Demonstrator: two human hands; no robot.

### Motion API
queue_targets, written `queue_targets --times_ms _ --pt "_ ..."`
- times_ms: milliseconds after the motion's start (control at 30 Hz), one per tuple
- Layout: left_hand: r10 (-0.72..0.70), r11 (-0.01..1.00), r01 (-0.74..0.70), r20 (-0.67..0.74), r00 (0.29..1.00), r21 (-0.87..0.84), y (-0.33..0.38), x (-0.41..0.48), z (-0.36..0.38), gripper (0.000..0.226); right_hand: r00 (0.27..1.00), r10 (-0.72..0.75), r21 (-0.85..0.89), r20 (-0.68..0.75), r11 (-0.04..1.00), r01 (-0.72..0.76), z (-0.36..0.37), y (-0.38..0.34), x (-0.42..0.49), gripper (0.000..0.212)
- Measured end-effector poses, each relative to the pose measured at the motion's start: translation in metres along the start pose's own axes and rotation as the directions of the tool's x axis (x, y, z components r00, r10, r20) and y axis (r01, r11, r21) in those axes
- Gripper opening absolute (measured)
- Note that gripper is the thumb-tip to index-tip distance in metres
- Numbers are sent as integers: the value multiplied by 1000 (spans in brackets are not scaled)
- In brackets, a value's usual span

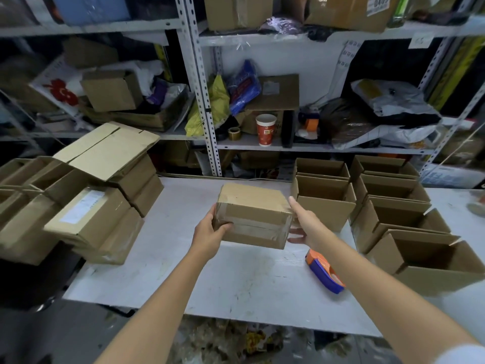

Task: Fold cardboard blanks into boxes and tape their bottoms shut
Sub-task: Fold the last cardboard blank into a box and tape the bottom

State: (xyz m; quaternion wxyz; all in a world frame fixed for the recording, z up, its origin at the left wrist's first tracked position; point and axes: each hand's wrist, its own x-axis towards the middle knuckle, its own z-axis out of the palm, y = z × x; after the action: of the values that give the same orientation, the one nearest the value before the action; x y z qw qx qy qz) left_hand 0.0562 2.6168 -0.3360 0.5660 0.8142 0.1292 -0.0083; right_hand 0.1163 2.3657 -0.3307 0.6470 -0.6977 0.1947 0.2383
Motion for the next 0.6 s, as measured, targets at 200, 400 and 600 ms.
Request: queue_targets --times_ms 200,400,600 --pt "34 999 -34 57 998 -8 -3 0 -2 71 995 67 -81 73 995 -61 9 -11 -4 46" --pt "-186 977 204 217 958 -61 3 8 -16 90 989 -145 -52 23 988 146 7 7 -3 40" --pt "-176 976 190 125 976 -109 5 13 6 42 852 -524 -105 3 847 521 17 23 -14 60"
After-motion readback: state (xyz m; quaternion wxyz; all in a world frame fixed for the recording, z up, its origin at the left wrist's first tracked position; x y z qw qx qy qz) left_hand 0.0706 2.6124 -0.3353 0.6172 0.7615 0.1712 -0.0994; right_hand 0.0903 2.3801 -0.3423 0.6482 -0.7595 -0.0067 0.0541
